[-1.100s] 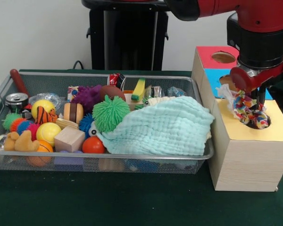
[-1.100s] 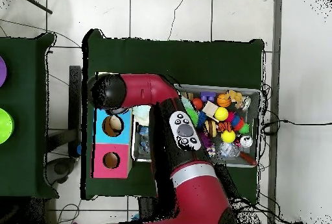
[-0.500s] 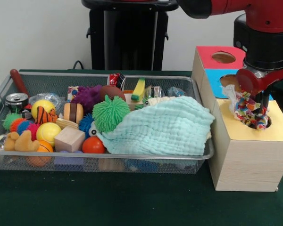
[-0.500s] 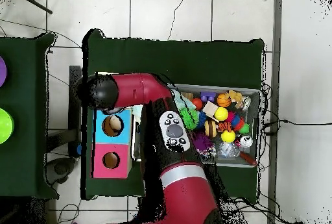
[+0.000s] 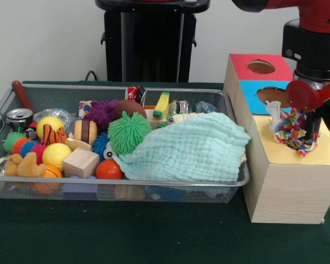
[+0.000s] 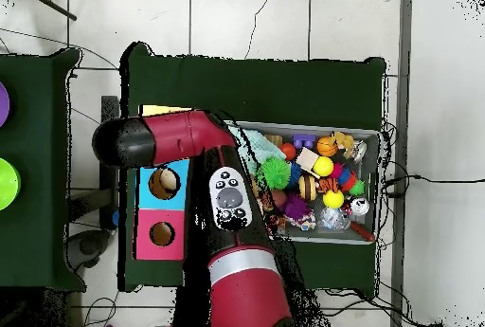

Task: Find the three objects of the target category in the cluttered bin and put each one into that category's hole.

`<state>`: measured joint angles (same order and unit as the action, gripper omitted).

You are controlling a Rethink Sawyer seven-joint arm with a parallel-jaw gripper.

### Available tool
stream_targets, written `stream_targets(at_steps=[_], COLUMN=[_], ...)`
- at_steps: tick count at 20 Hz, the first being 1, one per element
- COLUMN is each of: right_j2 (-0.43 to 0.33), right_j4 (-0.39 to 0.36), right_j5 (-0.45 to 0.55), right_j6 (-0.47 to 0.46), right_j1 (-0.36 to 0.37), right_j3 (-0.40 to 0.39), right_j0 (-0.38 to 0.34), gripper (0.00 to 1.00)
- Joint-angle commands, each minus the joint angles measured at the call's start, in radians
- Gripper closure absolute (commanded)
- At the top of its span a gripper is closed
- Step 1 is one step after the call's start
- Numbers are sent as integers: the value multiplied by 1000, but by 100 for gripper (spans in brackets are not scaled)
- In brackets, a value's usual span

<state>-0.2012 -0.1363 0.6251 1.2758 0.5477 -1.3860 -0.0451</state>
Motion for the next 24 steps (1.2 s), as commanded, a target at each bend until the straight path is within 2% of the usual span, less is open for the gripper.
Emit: stream_targets(at_steps=[1,11,12,24], right_j2=[28,26,25,43], right_j4=[-43,-42,-44,-43], right_j5=[-84,-16,-18,-12], right_j6=[170,130,126,138], right_j1=[-105,-130,-127,-111], right_j3=[-43,-26,-32,-30], right_j0=[-3,-10,-12,4], gripper=[100,100,0,0])
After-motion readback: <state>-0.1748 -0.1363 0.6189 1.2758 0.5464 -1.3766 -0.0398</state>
